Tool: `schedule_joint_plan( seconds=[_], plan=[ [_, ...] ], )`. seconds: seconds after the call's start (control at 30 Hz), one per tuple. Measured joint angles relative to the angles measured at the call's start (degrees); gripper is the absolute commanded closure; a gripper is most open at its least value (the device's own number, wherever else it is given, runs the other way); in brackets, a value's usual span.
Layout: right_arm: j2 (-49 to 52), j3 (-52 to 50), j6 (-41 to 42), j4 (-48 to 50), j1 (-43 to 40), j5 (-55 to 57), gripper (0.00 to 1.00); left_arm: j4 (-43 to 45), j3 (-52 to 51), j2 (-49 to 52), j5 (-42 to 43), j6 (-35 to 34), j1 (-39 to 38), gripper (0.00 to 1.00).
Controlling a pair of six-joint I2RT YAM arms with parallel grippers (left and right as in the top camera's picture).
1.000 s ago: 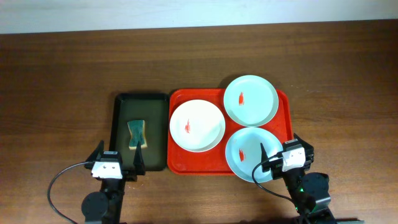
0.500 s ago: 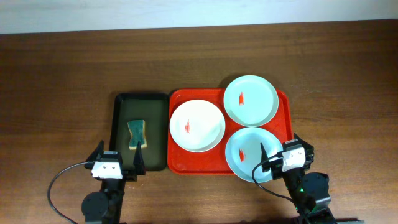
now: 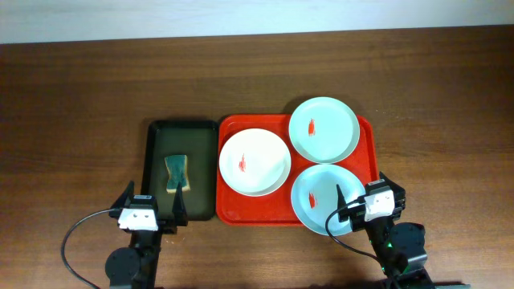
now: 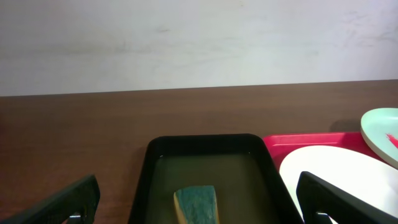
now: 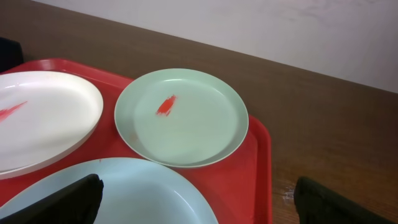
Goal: Clean dirty plates on tray and stack at the side
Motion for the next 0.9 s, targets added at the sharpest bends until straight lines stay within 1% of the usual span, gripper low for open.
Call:
schedule_joint_plan(
  seconds=[0.27,0.43,0.57,0.9],
  plan=[
    [-0.59,0.00,0.02,-0.02,0.00,0.00,0.02,0.00,0.00,0.00,0.00,0.00,0.00,0.01],
    [-6.73,0.00,-0.02,0.00,-0.04,0.00,0.02,-0.02,0.00,0.00,0.00,0.00,0.00,0.01],
    [-9.64,0.00,-0.04,0.00,-0.04,0.00,0.02,-0.02,0.00,0.00,0.00,0.00,0.00,0.01],
    [-9.90,0.00,-0.02,0.00,-0.04,0.00,0.02,-0.02,0.00,0.00,0.00,0.00,0.00,0.01]
  ],
)
